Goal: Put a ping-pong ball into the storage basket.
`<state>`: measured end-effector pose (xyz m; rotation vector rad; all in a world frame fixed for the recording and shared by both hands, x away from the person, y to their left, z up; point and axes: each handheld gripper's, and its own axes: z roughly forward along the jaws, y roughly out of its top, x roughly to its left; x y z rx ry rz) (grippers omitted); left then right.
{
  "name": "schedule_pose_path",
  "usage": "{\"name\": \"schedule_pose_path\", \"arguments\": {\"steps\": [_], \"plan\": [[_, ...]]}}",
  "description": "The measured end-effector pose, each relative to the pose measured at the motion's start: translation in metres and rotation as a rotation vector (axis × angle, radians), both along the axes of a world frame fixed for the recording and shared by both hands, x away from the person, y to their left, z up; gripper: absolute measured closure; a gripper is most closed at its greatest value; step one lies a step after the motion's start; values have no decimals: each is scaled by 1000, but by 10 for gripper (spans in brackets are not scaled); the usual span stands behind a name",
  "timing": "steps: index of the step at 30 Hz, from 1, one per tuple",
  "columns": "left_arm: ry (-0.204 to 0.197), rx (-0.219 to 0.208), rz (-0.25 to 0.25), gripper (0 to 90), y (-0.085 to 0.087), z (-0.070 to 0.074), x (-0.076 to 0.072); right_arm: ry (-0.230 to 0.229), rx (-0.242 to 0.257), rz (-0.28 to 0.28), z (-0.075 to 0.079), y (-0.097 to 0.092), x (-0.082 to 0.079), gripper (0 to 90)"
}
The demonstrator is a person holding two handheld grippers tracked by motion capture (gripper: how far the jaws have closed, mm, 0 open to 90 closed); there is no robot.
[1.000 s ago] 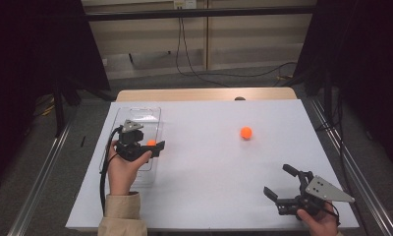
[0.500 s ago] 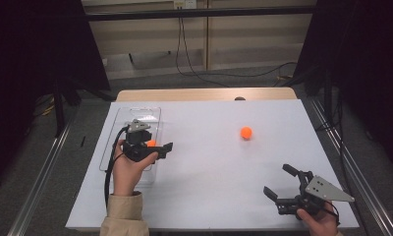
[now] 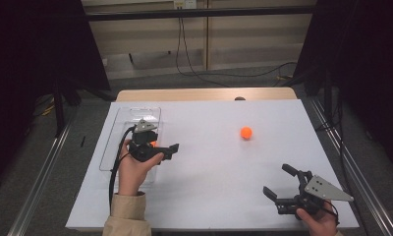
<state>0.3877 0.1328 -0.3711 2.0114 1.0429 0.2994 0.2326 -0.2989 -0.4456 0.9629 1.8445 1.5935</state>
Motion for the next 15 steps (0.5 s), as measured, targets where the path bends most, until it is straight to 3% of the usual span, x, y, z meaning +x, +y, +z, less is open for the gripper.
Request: {"name": "schedule_pose_path", "arguments": {"steps": [15], "plan": [[0, 4, -28, 112, -17, -5, 0, -1, 3, 0, 0, 0, 0, 14]]}}
